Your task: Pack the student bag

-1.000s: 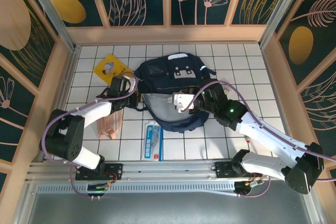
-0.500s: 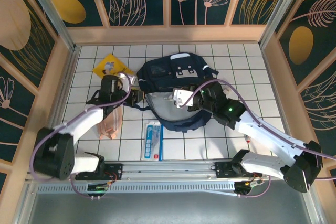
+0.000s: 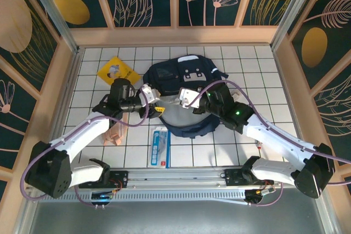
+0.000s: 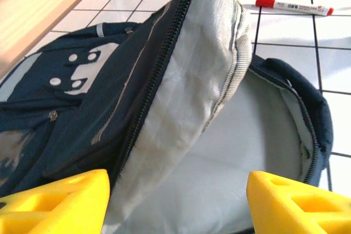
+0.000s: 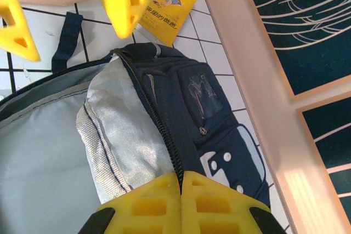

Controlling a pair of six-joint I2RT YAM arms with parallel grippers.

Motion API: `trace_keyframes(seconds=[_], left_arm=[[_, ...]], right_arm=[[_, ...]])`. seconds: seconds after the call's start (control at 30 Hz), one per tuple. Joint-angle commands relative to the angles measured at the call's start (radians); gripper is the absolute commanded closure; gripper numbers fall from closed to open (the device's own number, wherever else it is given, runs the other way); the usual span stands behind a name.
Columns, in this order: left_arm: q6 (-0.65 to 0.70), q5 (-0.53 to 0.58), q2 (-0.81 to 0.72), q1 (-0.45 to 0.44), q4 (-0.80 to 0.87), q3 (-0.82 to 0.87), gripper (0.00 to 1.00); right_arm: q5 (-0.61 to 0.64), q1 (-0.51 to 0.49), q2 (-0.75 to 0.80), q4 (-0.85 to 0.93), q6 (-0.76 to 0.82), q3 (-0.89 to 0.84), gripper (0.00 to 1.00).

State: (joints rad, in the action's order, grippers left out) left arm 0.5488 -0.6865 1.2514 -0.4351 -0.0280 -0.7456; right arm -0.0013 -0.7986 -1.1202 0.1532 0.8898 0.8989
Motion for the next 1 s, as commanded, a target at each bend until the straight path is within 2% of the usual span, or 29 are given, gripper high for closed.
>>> trace_keyframes(seconds=[0.0,0.17,0.23,0.37,0.43,0.47,0.53,0.6,0.67,0.77,0.83,0.87,0.9,0.97], left_arm=[[0.121,-0.061,0.074,-0.009,-0.023,-0.069,0.34],[0.208,-0.123,0.165,-0.029,0.045,-0.138,0.39],[0.209,-0.136,0.179,-0.034,0.029,-0.142,0.48],[0.223,-0.155,0.188,-0.036,-0.005,-0.138,0.77],[0.229,-0.15,0.188,-0.036,-0.024,-0.132,0.82],[0.226,-0.141,0.192,-0.035,-0.032,-0.129,0.8],[0.165,-0.116,0.194,-0.036,-0.067,-0.126,0.61],[0.035,-0.072,0.187,-0.036,-0.082,-0.133,0.49],[-0.1,0.001,0.172,-0.035,-0.054,-0.146,0.47],[-0.326,0.137,0.138,-0.031,-0.004,-0.162,0.44],[-0.544,0.307,0.117,-0.027,0.025,-0.187,0.36],[-0.641,0.397,0.106,-0.023,0.051,-0.209,0.27],[-0.693,0.432,0.094,-0.013,0.089,-0.221,0.23],[-0.777,0.432,0.067,0.015,0.13,-0.252,0.19]], right_arm=[[-0.022,-0.007,0.019,-0.071,-0.034,0.04,1.0],[-0.048,-0.007,0.024,-0.077,-0.062,0.031,1.0],[-0.068,-0.007,0.024,-0.072,-0.075,0.031,1.0],[-0.104,-0.007,0.027,-0.061,-0.116,0.019,1.0],[-0.139,-0.007,0.029,-0.017,-0.127,0.021,1.0],[-0.17,-0.007,0.027,0.022,-0.128,0.029,0.97],[-0.264,-0.006,0.02,0.145,-0.103,0.058,0.78],[-0.348,-0.005,0.013,0.249,-0.083,0.085,0.66],[-0.348,-0.002,0.023,0.251,-0.149,0.093,0.62],[-0.35,0.014,0.055,0.203,-0.221,0.093,0.57],[-0.349,0.028,0.074,0.113,-0.284,0.078,0.5],[-0.331,0.033,0.078,0.036,-0.341,0.065,0.43],[-0.29,0.035,0.077,-0.044,-0.416,0.056,0.35],[-0.193,0.038,0.05,-0.185,-0.569,0.054,0.21]])
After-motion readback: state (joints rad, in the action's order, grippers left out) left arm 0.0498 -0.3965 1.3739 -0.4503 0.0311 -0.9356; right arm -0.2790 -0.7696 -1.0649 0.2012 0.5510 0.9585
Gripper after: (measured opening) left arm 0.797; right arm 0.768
